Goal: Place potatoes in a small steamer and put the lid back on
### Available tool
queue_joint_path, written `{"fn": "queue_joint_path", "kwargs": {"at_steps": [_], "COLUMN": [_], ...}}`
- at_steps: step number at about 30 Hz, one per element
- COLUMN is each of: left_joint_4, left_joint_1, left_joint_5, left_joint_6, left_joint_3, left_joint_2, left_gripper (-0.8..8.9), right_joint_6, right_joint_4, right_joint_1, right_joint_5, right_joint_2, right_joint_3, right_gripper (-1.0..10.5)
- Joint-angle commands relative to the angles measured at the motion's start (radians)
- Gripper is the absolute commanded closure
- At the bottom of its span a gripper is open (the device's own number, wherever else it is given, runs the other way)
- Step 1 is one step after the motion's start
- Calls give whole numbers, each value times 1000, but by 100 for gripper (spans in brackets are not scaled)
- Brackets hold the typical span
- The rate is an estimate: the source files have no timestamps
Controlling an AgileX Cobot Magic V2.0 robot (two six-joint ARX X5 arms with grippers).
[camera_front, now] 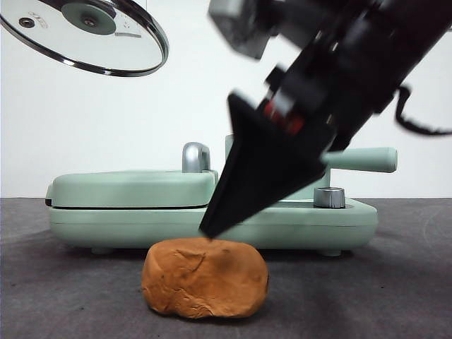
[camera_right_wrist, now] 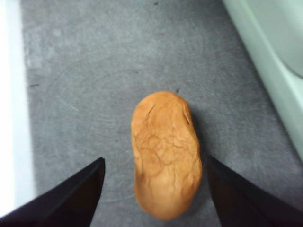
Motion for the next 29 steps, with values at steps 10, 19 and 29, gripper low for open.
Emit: {"fn": "queue_joint_path", "kwargs": {"at_steps": [10, 19, 29], "left_joint_4": [29, 31, 36], "left_joint_1": [-4, -4, -4], "left_joint_5": [-56, -55, -55], "left_joint_6": [0, 4, 3], "left_joint_3": [16, 16, 16], "left_joint_2": [-2, -2, -2], "left_gripper": [799, 799, 799], "right_joint_6": [57, 306, 330], "right_joint_4": [48, -227, -489], "right_joint_1": [16, -34, -232], "right_joint_5": [100, 140, 211], "right_joint_2": [98, -319, -246], "right_joint_3": [17, 96, 475], "right_gripper": [714, 714, 714]}}
